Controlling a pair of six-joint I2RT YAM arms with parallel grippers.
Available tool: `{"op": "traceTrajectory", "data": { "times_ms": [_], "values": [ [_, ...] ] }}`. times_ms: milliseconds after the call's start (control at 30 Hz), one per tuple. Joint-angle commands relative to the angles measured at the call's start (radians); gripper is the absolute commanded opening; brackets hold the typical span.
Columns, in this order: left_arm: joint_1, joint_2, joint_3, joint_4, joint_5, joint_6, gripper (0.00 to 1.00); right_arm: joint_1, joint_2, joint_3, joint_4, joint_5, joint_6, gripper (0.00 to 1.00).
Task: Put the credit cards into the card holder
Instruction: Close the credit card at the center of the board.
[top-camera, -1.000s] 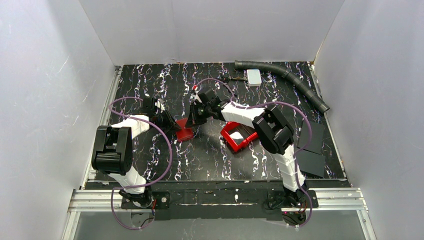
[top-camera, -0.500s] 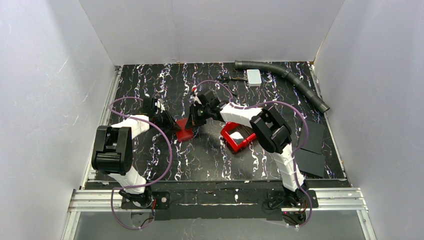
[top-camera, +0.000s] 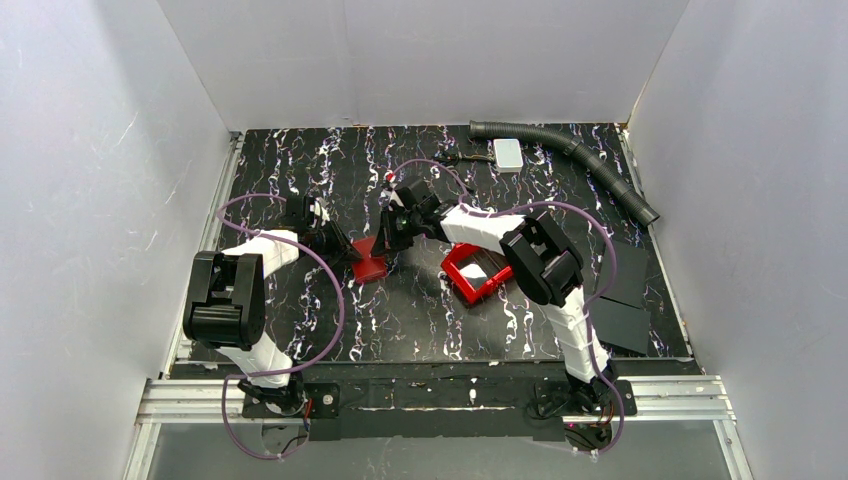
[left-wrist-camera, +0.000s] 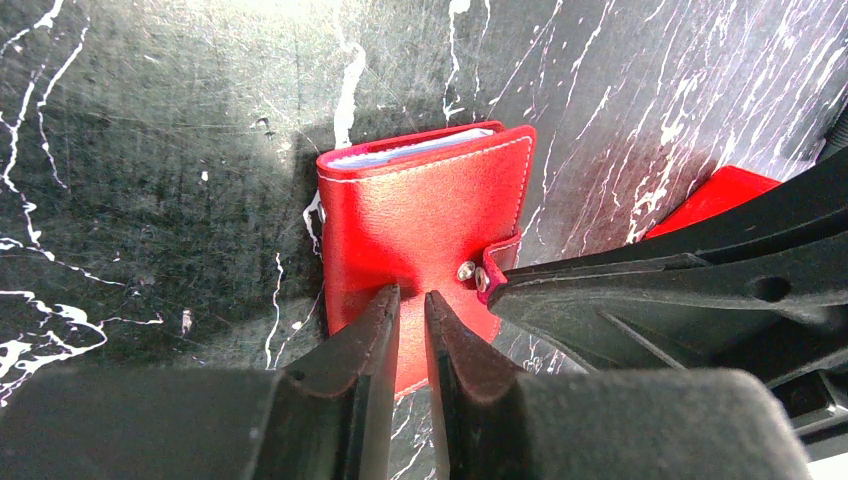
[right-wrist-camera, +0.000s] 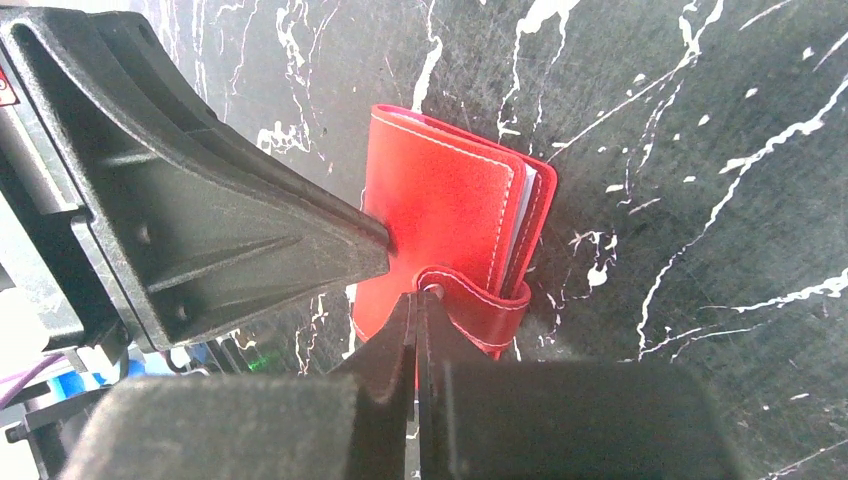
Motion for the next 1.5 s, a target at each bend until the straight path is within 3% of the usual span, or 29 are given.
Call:
{"op": "traceTrajectory", "data": {
  "times_ms": [0,533,1233,1333,1467],
  "values": [
    [-0.008,-0.004,-0.008,-0.063,-0.017,0.023,0.15,-0.006,0.023,0.056,-0.039,-0.001,-0.023,0.01],
    [-0.008,-0.004,-0.009,-0.062,-0.015,0.023,0.14,0.004,0.077,0.122,-0.152,-0.028,-0.086,0.01],
    [-0.009,-0.004,-0.008,-0.061,-0.013,0.024,0.13,0.040,0.277,0.382,-0.535,0.047,-0.215,0.01],
    [-0.008,-0.002,-0.008,-0.060,-0.012,0.024,0.13,0.043,0.320,0.462,-0.625,0.084,-0.233,0.01],
    [-0.008,0.002,-0.005,-0.058,-0.007,0.023,0.12,0.070,0.484,0.701,-0.866,0.202,-0.272,0.01]
  ]
}}
